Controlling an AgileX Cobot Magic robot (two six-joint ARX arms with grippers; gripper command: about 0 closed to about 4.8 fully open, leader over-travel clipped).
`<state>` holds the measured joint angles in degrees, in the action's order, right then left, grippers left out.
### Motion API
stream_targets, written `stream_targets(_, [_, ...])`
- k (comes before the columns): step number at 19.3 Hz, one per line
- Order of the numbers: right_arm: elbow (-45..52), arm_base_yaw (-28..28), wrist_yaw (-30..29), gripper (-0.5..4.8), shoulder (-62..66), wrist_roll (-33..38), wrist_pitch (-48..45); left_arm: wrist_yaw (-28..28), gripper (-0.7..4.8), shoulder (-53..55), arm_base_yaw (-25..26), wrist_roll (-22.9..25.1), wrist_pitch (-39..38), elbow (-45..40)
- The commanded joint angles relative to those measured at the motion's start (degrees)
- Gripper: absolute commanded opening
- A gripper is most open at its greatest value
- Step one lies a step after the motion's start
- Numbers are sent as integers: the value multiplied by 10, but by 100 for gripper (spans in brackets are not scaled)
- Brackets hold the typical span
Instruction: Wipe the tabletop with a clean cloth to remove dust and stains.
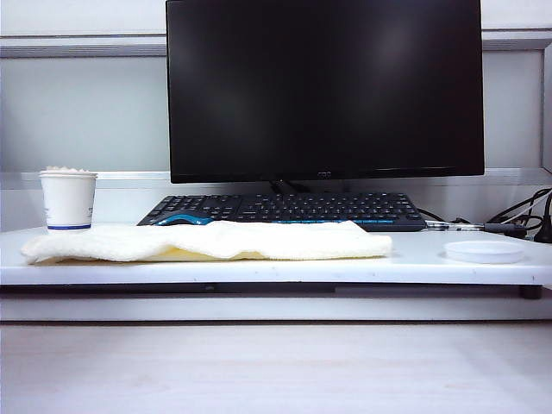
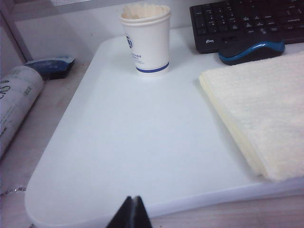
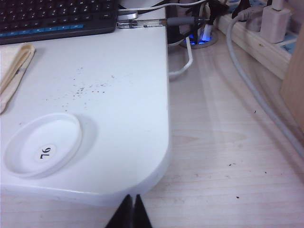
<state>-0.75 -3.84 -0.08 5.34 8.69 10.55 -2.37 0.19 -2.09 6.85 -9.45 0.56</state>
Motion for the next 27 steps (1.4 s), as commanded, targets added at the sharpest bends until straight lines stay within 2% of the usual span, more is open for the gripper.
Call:
stream_targets(1, [0,0,-3,-5,0,-1,3,0,-5,0,0,0,-12,-1])
stream_targets(23, [0,0,-3,-5,0,-1,3,7,-6,0,0,0,-11,-1])
stream_targets(25, [-5,0,-20,-5,0,-1,1,39,-6,0,0,0,-7,-1])
stream_targets(27, [-14,0,-74,-5,0,-1,-9,96,-6,0,0,0,2,-1])
